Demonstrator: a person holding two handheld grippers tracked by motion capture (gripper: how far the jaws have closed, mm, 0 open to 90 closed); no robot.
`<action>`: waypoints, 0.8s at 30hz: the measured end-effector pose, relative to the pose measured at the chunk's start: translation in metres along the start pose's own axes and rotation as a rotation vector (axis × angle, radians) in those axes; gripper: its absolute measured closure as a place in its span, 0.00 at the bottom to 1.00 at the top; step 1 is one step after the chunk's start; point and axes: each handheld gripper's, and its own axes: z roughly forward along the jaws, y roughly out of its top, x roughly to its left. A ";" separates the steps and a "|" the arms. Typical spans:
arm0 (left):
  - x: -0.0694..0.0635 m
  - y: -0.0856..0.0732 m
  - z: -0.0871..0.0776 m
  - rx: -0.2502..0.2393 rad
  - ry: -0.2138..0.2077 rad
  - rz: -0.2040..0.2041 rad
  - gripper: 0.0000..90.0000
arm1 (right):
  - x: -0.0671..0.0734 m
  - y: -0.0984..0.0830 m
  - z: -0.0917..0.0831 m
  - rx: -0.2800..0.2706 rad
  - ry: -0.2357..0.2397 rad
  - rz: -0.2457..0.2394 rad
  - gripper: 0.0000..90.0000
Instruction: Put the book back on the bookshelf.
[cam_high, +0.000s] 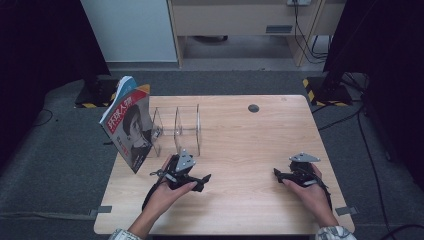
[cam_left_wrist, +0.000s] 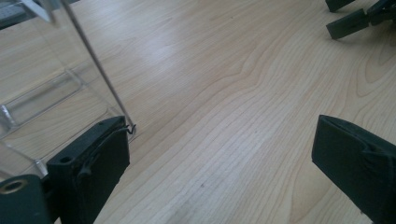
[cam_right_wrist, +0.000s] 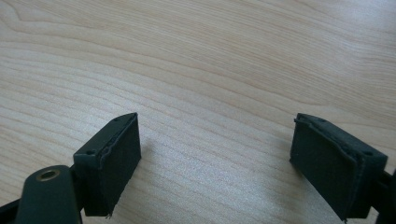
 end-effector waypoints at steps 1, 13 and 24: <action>-0.002 0.001 0.002 0.004 -0.004 0.004 0.04 | 0.000 0.000 0.000 0.000 0.000 -0.001 0.18; -0.026 0.006 0.029 0.046 -0.072 0.038 0.04 | 0.000 0.000 0.000 0.001 0.001 -0.002 0.18; -0.041 0.004 0.052 0.094 -0.097 0.058 0.04 | 0.000 0.000 0.000 0.002 0.001 -0.007 0.17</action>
